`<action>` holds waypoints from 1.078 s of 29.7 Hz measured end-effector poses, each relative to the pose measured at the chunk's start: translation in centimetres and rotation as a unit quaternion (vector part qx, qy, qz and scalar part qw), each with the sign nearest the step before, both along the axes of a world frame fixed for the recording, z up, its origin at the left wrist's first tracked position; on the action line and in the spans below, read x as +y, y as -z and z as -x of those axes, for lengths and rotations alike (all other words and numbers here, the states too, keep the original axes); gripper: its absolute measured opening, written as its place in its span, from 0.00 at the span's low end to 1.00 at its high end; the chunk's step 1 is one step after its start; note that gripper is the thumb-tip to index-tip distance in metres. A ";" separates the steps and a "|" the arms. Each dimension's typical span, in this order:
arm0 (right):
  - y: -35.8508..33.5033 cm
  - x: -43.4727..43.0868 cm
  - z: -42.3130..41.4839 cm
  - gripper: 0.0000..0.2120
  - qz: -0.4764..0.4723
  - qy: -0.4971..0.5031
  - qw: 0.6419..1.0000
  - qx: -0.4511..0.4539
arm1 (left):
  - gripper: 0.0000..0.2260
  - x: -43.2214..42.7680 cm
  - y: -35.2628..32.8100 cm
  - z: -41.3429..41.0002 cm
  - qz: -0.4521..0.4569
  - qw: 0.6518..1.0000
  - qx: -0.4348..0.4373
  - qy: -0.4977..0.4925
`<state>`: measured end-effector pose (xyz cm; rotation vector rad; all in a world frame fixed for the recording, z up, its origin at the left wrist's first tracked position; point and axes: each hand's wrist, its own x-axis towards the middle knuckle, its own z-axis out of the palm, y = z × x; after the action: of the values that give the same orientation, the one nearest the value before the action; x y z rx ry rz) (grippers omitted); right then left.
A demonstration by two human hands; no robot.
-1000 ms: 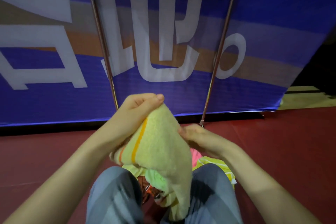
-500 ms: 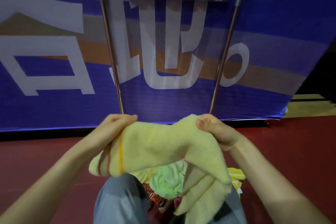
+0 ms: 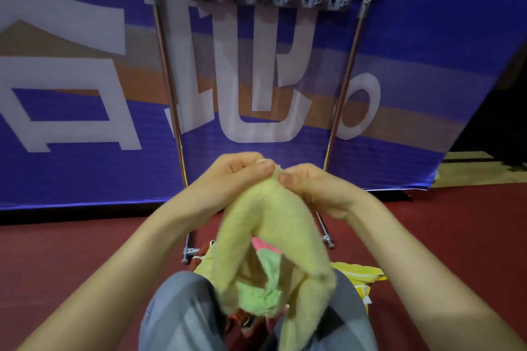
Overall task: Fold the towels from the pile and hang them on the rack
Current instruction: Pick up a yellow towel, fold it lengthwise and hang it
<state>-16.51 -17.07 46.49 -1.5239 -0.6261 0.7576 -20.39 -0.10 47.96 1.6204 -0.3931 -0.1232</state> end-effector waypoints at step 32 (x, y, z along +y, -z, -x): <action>-4.1 -0.4 -4.9 0.33 -0.110 0.103 0.988 0.020 | 0.12 0.5 -5.3 -5.7 0.043 0.996 0.083 0.005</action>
<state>-11.65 -17.49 50.58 -1.3433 -0.4954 0.5415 -14.65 0.44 53.30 1.5105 -0.2743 -0.2439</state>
